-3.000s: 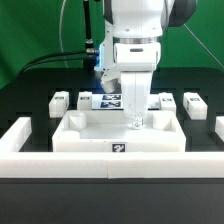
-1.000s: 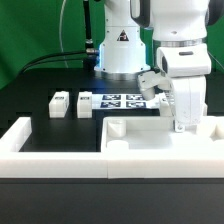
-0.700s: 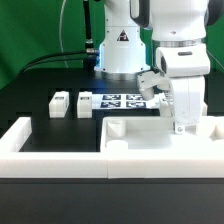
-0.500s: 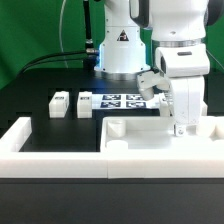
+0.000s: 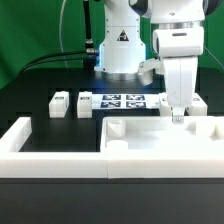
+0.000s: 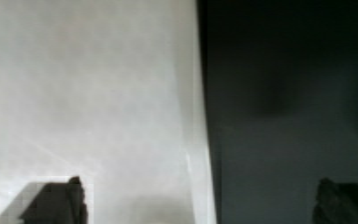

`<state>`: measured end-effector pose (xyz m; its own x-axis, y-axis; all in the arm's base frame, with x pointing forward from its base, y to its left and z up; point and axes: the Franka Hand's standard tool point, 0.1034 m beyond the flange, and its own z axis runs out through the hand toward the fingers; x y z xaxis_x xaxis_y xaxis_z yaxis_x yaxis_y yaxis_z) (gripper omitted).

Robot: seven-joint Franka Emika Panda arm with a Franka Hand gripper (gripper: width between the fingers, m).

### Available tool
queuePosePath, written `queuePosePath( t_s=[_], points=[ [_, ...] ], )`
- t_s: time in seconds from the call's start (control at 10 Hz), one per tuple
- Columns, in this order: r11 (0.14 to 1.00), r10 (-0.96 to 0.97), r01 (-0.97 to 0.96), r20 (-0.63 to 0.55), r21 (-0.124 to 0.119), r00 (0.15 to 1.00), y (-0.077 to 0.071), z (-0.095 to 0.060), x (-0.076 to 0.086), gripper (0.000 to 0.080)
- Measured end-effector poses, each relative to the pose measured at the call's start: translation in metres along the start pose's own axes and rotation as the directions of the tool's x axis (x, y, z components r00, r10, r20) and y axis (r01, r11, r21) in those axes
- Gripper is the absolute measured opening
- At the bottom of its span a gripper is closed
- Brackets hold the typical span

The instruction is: Assemble desk

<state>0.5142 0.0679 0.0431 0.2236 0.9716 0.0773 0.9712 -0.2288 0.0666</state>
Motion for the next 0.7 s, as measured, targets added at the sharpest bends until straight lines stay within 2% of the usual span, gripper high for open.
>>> queuePosePath(
  t_s=[0.1,0.3,0.4,0.7],
  points=[
    [0.997,0.066,-0.067,-0.015,-0.031,0.998,-0.008,-0.007,0.001,0.0649],
    [0.976,0.213,-0.214,-0.040,-0.049,0.976,-0.023,-0.012,0.019,0.0649],
    [0.974,0.217,-0.220,-0.051,-0.057,0.975,-0.026,-0.011,0.025,0.0649],
    [0.969,0.239,-0.242,-0.050,-0.053,0.970,-0.026,-0.011,0.022,0.0649]
  ],
)
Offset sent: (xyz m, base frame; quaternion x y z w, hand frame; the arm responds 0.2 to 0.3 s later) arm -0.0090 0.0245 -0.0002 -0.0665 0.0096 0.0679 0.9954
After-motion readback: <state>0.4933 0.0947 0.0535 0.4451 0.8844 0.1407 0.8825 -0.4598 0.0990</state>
